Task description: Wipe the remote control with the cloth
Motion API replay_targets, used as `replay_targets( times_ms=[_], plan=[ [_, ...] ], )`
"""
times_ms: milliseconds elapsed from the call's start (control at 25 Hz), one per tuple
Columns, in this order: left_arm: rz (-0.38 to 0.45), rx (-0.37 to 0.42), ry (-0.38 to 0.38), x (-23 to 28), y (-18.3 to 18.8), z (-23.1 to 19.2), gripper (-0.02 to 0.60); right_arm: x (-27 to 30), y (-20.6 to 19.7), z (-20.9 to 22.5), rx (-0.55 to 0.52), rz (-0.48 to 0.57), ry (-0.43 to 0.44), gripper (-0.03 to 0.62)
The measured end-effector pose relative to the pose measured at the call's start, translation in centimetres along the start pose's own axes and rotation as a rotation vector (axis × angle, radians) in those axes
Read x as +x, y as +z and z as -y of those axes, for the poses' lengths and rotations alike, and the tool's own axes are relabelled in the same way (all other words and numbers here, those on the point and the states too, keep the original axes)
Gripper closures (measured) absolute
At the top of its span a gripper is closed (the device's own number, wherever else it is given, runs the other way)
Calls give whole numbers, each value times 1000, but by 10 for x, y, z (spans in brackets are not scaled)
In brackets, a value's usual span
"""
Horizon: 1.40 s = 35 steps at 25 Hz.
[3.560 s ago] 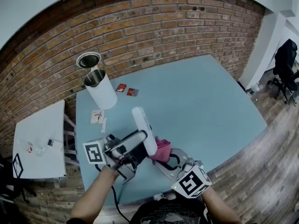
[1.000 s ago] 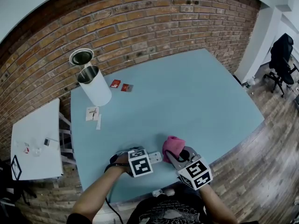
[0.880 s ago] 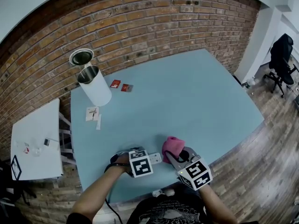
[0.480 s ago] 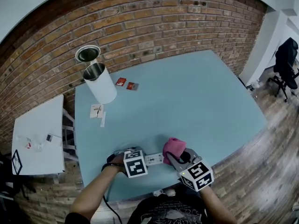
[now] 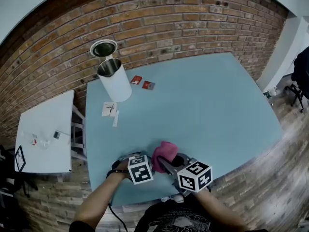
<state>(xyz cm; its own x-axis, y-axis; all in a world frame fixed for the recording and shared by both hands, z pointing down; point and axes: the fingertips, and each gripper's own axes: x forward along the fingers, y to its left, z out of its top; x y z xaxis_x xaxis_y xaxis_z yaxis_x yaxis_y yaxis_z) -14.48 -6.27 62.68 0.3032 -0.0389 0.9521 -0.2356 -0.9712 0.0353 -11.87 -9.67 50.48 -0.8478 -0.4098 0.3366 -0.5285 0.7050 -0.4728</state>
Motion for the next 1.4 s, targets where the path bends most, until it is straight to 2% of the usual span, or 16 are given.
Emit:
replay_targets(
  times_ms=[200, 440, 800, 1400],
  plan=[
    [24, -64, -19, 1, -1, 0, 322, 30, -12, -3, 95, -31, 16, 528],
    [-3, -64, -34, 1, -2, 1, 344, 42, -30, 3, 74, -77, -10, 528],
    [-19, -72, -49, 3, -4, 1, 342, 25, -32, 25, 134, -67, -11, 528],
    [-31, -78, -54, 3, -5, 2, 344, -7, -33, 59, 138, -67, -58, 528]
  ],
)
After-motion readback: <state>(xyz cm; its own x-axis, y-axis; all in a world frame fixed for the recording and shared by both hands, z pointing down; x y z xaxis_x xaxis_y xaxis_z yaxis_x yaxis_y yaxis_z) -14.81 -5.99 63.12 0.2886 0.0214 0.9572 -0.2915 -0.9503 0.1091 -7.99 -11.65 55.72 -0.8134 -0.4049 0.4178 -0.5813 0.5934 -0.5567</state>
